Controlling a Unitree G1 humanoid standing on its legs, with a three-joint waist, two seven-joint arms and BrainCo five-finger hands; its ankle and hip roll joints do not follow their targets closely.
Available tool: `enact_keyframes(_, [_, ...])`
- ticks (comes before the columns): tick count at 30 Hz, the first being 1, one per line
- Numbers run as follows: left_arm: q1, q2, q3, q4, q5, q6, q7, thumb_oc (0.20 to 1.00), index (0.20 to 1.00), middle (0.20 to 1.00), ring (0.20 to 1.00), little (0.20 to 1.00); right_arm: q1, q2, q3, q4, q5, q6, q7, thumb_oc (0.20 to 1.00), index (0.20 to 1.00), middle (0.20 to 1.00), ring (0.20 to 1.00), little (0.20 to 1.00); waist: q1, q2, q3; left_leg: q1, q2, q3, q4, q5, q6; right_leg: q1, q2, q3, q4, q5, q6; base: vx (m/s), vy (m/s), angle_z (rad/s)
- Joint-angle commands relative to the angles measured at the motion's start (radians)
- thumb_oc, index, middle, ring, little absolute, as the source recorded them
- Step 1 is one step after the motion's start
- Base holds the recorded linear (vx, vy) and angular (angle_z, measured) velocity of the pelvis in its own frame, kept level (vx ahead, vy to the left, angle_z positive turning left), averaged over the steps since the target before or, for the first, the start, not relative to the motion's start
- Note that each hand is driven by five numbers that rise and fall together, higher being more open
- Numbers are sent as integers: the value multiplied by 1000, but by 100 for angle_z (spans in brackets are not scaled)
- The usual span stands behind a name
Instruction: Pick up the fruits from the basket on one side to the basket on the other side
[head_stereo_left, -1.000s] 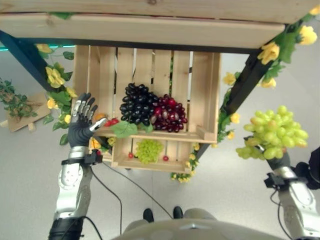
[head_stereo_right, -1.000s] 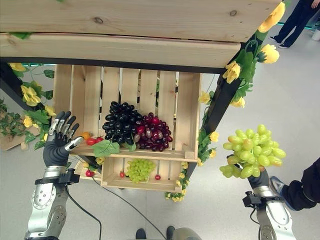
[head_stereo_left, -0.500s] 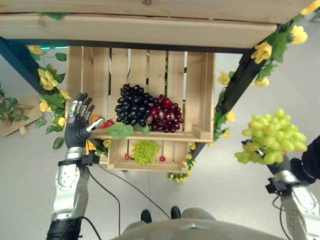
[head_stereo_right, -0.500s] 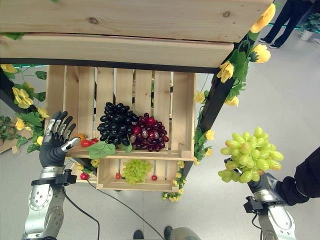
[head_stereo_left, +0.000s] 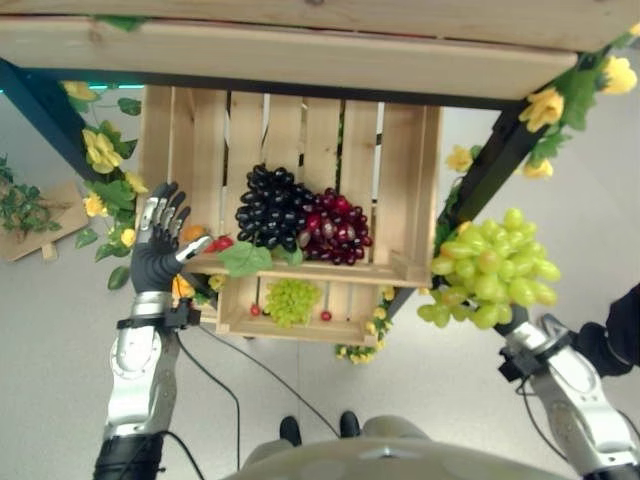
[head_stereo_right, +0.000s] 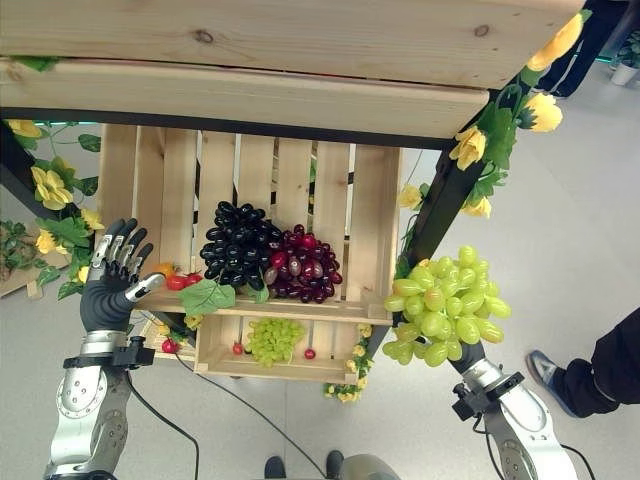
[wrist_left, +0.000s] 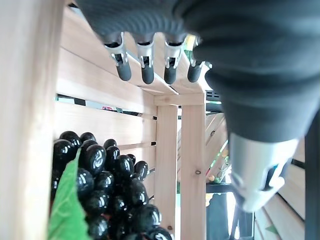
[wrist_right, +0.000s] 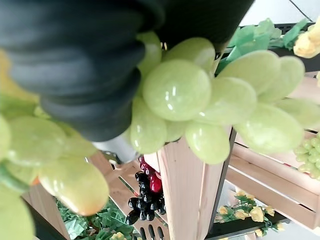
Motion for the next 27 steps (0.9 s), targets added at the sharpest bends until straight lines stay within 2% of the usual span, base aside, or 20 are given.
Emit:
enact_keyframes(1, [-36,43,-27,22,29,-29,4,1000,1000,1000,1000,1000,-164,27,86,-116,60,-42,37,200,200,200,200,200,28,-56,-2,5,9,6,97,-88,-28,71,-72,4,-114,49,73,-5,4,5])
enact_keyframes(8, [-51,48,-57,25,24,-27,14,1000,1000,1000,1000,1000,-283,47,200,-92,43,-56,4,200,200,200,200,200,57,-59,1,1,4,-12,96,-87,-25,79,-79,-15,-118,47,72,-3,3,3])
enact_keyframes(16, [-66,52,-73,28,28,-25,31,1000,1000,1000,1000,1000,-333,68,263,-101,42,-65,-15,200,200,200,200,200,75,-64,12,-12,-1,-30,96,-82,-25,79,-86,-33,-126,49,72,-9,9,5])
enact_keyframes(24, [-55,51,-56,21,32,-24,31,1000,1000,1000,1000,1000,-252,44,201,-126,51,-55,-8,200,200,200,200,200,68,-74,17,-18,0,-33,96,-82,-24,74,-89,-36,-124,50,74,-6,9,5])
enact_keyframes(27, [-53,51,-40,24,31,-23,30,1000,1000,1000,1000,1000,-186,26,116,-126,53,-54,-8,200,200,200,200,200,57,-78,21,-21,2,-27,100,-84,-25,67,-89,-31,-118,50,76,0,0,0])
